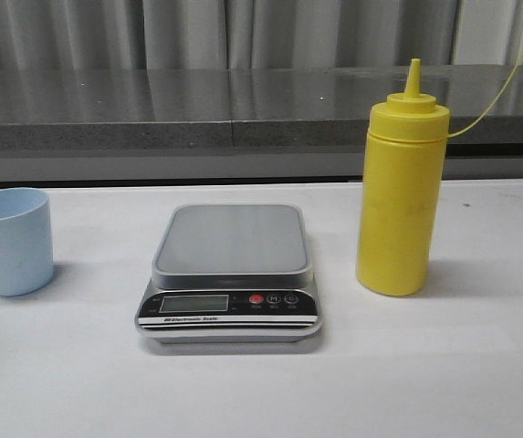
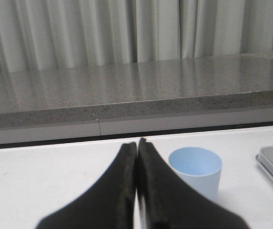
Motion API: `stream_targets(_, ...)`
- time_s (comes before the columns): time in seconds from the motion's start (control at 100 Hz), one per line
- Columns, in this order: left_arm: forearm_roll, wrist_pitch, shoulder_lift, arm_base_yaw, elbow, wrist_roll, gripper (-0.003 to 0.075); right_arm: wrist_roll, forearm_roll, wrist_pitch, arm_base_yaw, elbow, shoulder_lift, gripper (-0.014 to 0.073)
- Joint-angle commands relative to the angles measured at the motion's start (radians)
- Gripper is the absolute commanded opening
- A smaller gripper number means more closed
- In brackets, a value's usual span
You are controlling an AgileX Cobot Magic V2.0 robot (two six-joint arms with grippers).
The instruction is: Pour seasoning into cup on scale with both arms
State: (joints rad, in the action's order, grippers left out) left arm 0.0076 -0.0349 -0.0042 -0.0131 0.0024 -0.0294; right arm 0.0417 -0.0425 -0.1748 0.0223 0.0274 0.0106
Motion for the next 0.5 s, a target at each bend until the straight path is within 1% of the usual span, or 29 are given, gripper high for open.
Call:
stream_targets(0.0, -0.001, 0.074, -0.033, 0.000, 0.045, 0.003, -0.0020, 0.007, 0.003, 0.087, -0.005, -0.018, 0.020, -0.0068)
stream_targets(0.15, -0.024, 0.035, -0.033, 0.000, 0.015, 0.003, -0.0020, 0.007, 0.003, 0.087, -0.005, -0.018, 0.020, -0.0068)
stream_targets(0.31, -0.029, -0.010, -0.026, 0.000, -0.061, 0.003, -0.0020, 0.007, 0.003, 0.087, -0.005, -0.018, 0.020, -0.0068)
stream_targets(0.4, -0.031, -0.020, 0.006, 0.000, -0.115, 0.003, -0.0020, 0.007, 0.003, 0.087, -0.005, -0.018, 0.020, -0.0068)
stream_targets(0.49, -0.048, -0.076, 0.073, 0.000, -0.183, 0.003, -0.0020, 0.007, 0.003, 0.087, -0.005, -0.018, 0.020, -0.0068)
